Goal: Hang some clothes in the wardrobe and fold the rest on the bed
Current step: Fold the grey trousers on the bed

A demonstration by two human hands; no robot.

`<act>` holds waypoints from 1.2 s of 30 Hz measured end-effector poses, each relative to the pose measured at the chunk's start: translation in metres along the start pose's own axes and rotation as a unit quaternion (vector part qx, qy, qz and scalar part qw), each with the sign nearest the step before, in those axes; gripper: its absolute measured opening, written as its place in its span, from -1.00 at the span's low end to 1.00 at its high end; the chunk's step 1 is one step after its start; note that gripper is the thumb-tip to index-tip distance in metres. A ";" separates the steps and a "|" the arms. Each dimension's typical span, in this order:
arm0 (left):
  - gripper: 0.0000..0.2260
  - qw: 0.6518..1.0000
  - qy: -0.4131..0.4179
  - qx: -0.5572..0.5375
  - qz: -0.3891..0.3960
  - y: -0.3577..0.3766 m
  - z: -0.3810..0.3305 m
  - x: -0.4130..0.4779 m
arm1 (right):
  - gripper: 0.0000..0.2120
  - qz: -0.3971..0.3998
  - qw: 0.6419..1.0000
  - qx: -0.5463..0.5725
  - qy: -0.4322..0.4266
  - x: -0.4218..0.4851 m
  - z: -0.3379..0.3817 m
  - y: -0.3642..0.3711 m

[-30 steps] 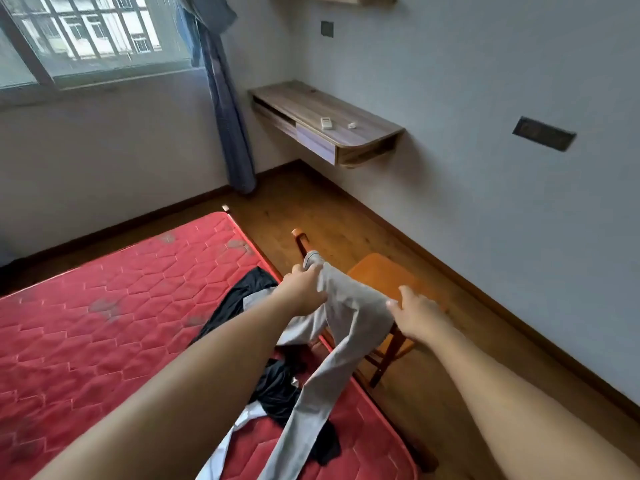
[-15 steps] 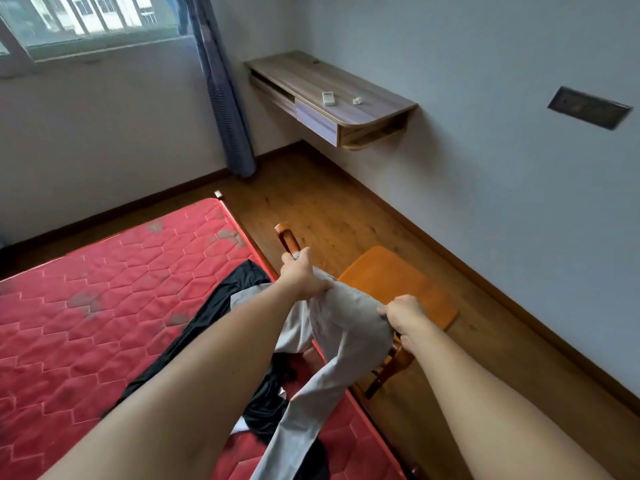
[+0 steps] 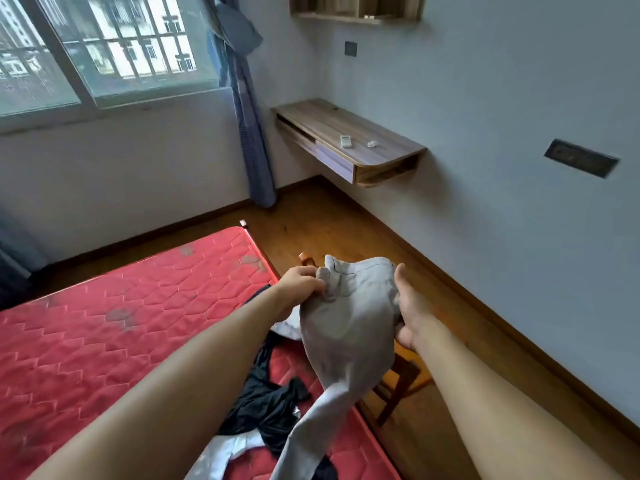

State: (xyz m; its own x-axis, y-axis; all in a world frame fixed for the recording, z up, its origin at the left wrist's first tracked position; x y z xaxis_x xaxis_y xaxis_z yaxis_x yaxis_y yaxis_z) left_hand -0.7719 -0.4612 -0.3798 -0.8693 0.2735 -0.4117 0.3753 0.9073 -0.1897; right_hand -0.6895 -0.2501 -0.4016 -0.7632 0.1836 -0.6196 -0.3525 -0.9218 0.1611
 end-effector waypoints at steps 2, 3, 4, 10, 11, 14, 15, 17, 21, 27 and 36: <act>-0.74 1.000 0.010 -0.025 0.008 -0.016 -0.014 -0.033 | -0.63 0.001 0.998 -0.037 -0.051 -0.024 0.015 0.023; -0.71 0.999 0.012 -0.038 0.008 -0.025 -0.020 -0.052 | -0.72 -0.003 0.996 -0.049 -0.079 -0.035 0.022 0.036; -0.74 0.999 0.014 -0.052 0.008 -0.036 -0.024 -0.071 | -0.78 -0.002 0.993 -0.059 -0.103 -0.047 0.029 0.050; -0.83 0.984 0.013 -0.174 -0.027 -0.114 -0.028 -0.180 | -0.73 0.108 0.975 -0.057 -0.183 -0.126 0.053 0.132; -0.84 0.985 0.020 -0.167 -0.048 -0.128 -0.030 -0.198 | -0.73 0.134 0.972 -0.046 -0.187 -0.139 0.055 0.146; -0.68 0.990 0.051 -0.083 -0.099 -0.165 -0.032 -0.254 | -0.74 0.190 0.960 -0.030 -0.202 -0.182 0.057 0.192; -0.56 0.990 0.058 -0.069 -0.107 -0.178 -0.031 -0.271 | -0.71 0.202 0.956 -0.038 -0.209 -0.199 0.057 0.208; -0.58 0.988 0.079 -0.084 -0.102 -0.197 -0.028 -0.304 | -0.71 0.216 0.945 -0.075 -0.233 -0.231 0.054 0.238; -0.75 0.967 0.138 -0.199 -0.082 -0.222 -0.018 -0.365 | -0.70 0.214 0.928 -0.117 -0.281 -0.290 0.035 0.290; -0.59 0.940 0.179 -0.277 -0.084 -0.262 0.000 -0.447 | -0.59 0.316 0.911 -0.097 -0.245 -0.365 -0.001 0.347; -0.88 0.890 0.333 -0.019 -0.310 -0.334 0.017 -0.539 | -0.25 0.069 0.842 -0.336 -0.417 -0.436 -0.027 0.403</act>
State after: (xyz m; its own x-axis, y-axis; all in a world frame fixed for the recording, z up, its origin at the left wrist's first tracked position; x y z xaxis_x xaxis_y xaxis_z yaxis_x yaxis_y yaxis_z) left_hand -0.4239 -0.9171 -0.1094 -0.9080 -0.1671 0.3843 -0.2440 0.9563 -0.1609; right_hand -0.4847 -0.7109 -0.0870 -0.9852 -0.0228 0.1699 -0.0582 -0.8878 -0.4566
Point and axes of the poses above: each hand's wrist, its own x-axis towards the middle knuckle, its own y-axis out of the palm, z = x × y, the point moved 2 cm from there along x, towards the middle knuckle, and after that the axes turned 2 degrees about -x, right-handed, at the moved point
